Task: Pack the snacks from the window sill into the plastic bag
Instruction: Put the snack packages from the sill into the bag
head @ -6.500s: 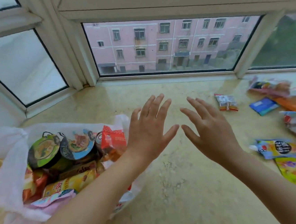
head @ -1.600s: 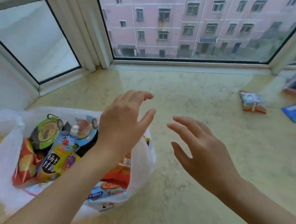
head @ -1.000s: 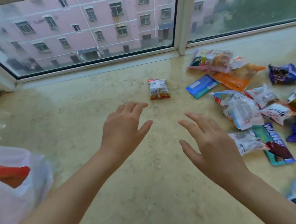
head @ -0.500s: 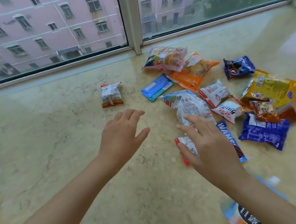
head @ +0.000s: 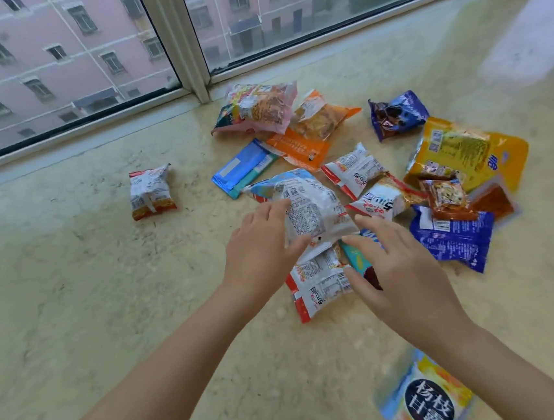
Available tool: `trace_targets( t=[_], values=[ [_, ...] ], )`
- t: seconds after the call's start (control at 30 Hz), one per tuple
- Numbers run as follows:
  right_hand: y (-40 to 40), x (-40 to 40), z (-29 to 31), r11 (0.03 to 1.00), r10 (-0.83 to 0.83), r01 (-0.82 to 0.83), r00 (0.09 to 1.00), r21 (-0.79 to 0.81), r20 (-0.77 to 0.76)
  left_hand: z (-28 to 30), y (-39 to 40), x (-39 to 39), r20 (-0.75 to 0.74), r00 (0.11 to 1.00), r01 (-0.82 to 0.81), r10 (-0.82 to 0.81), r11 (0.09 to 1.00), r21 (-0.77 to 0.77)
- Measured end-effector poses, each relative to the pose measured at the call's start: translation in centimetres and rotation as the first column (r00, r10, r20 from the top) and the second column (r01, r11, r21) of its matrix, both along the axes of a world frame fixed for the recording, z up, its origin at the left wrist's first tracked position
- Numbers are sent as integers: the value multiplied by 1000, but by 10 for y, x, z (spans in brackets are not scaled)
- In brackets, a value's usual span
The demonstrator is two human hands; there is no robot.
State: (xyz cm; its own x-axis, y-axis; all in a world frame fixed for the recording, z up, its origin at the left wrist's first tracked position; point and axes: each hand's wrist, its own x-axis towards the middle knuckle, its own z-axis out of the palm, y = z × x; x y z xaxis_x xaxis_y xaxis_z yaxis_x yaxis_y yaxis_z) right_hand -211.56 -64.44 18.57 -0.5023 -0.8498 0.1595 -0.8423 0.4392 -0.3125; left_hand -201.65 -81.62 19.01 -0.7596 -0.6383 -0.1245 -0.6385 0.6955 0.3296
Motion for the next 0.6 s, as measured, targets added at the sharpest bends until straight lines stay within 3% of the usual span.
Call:
trace_targets(
  t=[0.13, 0.23, 0.33, 0.43, 0.53, 0.6],
  values=[
    [5, -12, -10, 997, -63, 58, 995, 57, 77, -11, 2, -28, -63, 985, -144, 158, 972, 187],
    [3, -15, -16, 989, -134, 119, 974, 87, 184, -21, 2, -44, -188, 906, -281, 380, 870, 406],
    [-4, -21, -21, 980, -181, 146, 940, 139, 290, -32, -5, -58, -191, 733, -402, 653, 642, 653],
    [-10, -25, -27, 964, -229, 169, 922, 205, 312, -40, -20, -68, -17, 551, -441, 835, 307, 843],
    [-10, -27, -34, 947, -301, 228, 877, 226, 375, -38, -28, -70, 140, 513, -380, 847, 78, 922],
    [-11, -24, -38, 930, -357, 268, 820, 250, 448, -37, -30, -68, 134, 503, -265, 854, 4, 964]
  ],
)
